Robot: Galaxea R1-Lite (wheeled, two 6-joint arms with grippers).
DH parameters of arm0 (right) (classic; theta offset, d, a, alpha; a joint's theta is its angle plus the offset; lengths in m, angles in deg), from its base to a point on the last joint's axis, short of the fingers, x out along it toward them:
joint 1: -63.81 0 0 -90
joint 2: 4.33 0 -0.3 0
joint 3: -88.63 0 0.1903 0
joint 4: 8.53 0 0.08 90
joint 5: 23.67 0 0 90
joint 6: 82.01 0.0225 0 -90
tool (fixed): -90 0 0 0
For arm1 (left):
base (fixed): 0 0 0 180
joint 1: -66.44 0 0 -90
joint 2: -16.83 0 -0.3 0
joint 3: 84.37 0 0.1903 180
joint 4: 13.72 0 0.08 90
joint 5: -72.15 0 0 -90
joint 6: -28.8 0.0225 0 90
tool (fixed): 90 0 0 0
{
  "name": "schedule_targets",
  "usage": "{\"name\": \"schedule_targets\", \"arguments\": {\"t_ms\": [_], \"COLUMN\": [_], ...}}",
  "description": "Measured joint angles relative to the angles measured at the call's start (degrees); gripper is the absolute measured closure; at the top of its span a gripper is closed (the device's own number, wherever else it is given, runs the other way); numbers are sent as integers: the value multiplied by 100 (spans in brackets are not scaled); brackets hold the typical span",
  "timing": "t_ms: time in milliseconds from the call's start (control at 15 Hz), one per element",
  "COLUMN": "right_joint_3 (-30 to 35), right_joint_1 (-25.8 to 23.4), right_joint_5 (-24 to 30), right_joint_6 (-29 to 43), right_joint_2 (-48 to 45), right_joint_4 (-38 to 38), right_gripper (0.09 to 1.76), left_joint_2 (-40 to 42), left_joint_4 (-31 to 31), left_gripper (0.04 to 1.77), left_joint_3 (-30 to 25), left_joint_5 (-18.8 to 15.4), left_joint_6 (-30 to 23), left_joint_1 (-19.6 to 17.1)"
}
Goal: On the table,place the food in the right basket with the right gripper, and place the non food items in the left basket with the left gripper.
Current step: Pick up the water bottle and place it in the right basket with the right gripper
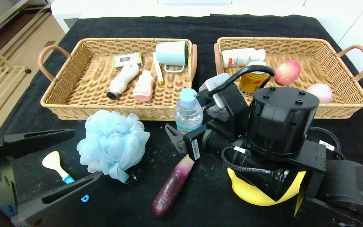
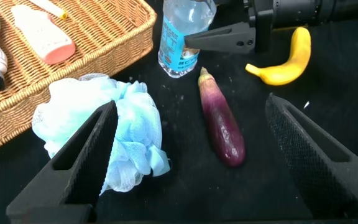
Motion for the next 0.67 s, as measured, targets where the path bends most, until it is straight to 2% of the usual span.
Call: {"name": "schedule_targets", "arguments": {"t_ms": [667], "right_joint_3": [-366], "right_joint_1": [-110], "right_joint_5": [-144], "right_joint_6": [41], "right_joint_2": [343], "right_joint_4": [-157], "right_gripper": [14], "left_joint_2": [-15], "left_joint_4": [2], "left_gripper": [9], "left_joint_3": [-9], "left_joint_5": [-5], "left_joint_6": [5], "left_joint_1": [-30]}}
